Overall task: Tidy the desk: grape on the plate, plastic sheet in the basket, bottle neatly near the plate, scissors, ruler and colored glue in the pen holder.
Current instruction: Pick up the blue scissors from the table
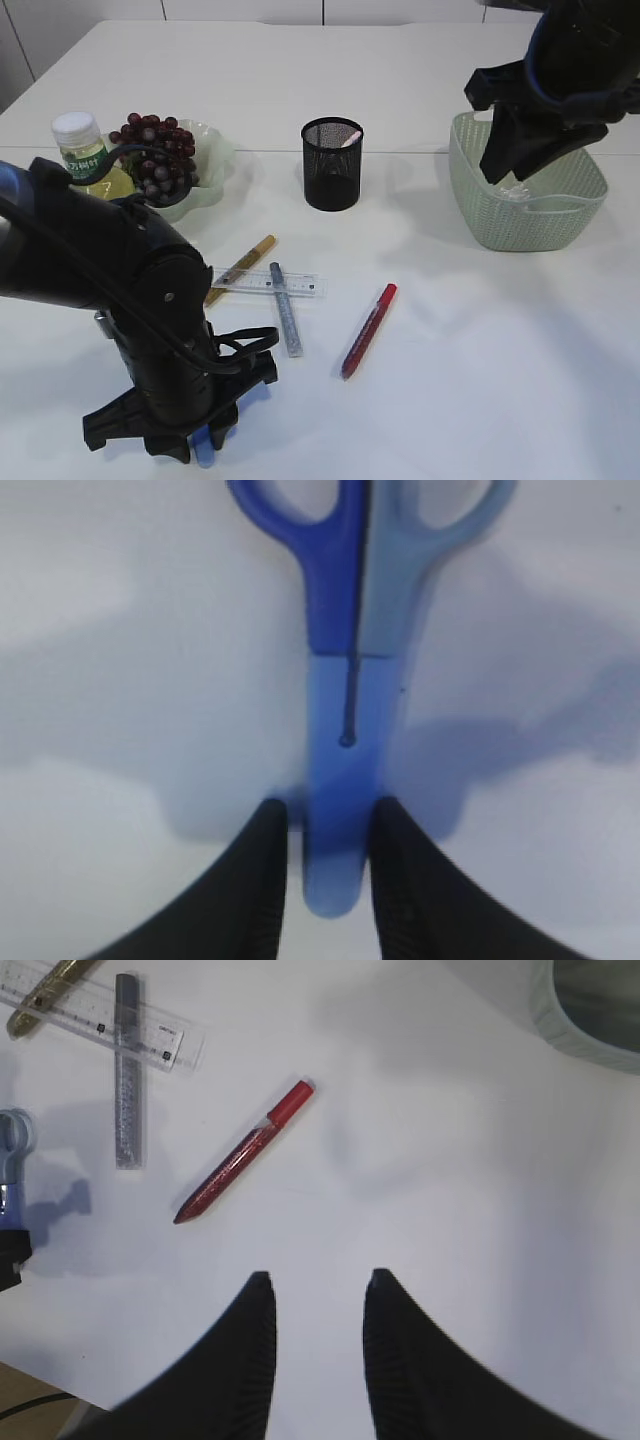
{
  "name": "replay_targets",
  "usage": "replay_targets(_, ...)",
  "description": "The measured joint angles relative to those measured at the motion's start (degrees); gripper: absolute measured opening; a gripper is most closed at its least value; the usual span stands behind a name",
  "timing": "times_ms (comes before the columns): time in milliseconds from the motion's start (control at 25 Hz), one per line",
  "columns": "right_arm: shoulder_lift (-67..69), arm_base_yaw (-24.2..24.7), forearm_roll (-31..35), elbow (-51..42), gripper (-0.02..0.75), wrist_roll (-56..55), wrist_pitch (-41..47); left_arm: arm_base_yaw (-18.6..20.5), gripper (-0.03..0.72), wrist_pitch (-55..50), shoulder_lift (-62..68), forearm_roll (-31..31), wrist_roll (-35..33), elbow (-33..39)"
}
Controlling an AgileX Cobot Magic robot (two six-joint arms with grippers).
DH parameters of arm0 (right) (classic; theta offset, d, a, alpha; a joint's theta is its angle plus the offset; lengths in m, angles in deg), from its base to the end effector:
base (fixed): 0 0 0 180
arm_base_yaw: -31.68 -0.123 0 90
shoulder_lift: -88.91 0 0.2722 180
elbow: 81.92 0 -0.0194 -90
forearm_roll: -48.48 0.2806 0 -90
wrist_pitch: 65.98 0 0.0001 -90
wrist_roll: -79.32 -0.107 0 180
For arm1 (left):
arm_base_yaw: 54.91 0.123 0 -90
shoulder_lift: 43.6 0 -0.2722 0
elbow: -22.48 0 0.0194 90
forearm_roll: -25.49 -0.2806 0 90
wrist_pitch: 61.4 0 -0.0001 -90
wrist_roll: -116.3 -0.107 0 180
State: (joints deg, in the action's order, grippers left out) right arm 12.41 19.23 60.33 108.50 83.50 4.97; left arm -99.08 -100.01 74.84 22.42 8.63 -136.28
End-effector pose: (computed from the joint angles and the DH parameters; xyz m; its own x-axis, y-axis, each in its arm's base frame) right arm 0.3610 0.1010 0.2912 -0.9358 -0.2112 -0.2824 -0.2691 0.9452 0.1850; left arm 0.2386 -0.2268 0.0541 -0.8995 -0.4350 -0.0419 -0.4347 0.9004 -0.0172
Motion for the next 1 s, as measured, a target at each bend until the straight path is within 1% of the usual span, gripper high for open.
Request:
replay_targets(200, 0.0, 0.0, -0.2, 0.0, 0.258, 0.0, 0.0, 0.0, 0.168, 0.0, 0.0, 0.0, -0.8, 0.0)
replay_targets(360, 0.0, 0.0, -0.3, 0.0, 0.257, 0.0, 0.0, 0.0, 0.132, -0.2, 0.0, 0.0, -2.8, 0.0)
replay_targets(520, 0.0, 0.0, -0.3, 0.0, 0.257, 0.0, 0.0, 0.0, 0.124, -0.5, 0.0, -0.2, -4.6, 0.0)
replay_targets(720, 0.0, 0.0, -0.3, 0.0, 0.258, 0.0, 0.0, 0.0, 0.123, -1.2, 0.0, -2.1, -6.2, 0.0)
replay_targets(800, 0.0, 0.0, -0.1, 0.0, 0.258, 0.0, 0.0, 0.0, 0.123, -1.3, 0.0, -2.6, -8.5, 0.0)
replay_targets(1000, 0.0, 0.0, 0.1, 0.0, 0.258, 0.0, 0.0, 0.0, 0.123, -2.1, 0.0, -2.9, -18.1, 0.0)
